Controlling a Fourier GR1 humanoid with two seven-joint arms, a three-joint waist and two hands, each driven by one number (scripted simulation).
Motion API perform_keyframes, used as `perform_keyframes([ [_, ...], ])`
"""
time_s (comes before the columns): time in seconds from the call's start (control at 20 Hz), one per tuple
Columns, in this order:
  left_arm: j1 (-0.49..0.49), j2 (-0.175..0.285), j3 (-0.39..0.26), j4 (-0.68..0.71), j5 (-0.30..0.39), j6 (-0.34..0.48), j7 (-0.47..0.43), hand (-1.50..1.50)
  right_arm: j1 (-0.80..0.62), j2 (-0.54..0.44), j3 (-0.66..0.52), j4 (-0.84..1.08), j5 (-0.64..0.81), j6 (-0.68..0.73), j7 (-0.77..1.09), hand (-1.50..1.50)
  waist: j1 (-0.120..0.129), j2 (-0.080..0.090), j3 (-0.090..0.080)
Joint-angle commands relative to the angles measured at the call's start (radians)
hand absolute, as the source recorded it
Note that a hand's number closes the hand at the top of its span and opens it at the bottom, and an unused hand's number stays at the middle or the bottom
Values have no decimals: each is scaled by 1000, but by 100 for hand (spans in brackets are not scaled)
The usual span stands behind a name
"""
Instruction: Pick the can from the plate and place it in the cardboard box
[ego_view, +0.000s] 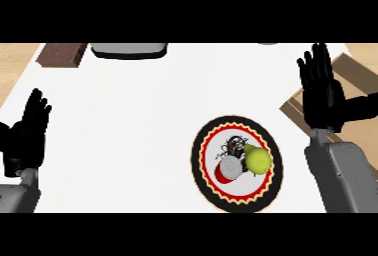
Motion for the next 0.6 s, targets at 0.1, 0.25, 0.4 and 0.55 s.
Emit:
perform_keyframes([
  [0.1,-26,35,-94,-58,-55,-133,-98,0,-39,-149,45,-135,-2,198,34,-150,-33,-23,1],
  [0.25,-97,87,-174,-128,-98,-233,-133,0,-138,-241,83,-223,1,329,29,-150,-53,-34,1],
  [0.4,-82,74,-210,-121,-79,-296,-150,0,-45,-410,149,-223,130,437,29,-150,-51,-22,0],
  [0.55,-71,77,-209,-115,-85,-322,-177,0,74,-431,131,-193,201,486,-221,-150,-23,-14,3],
])
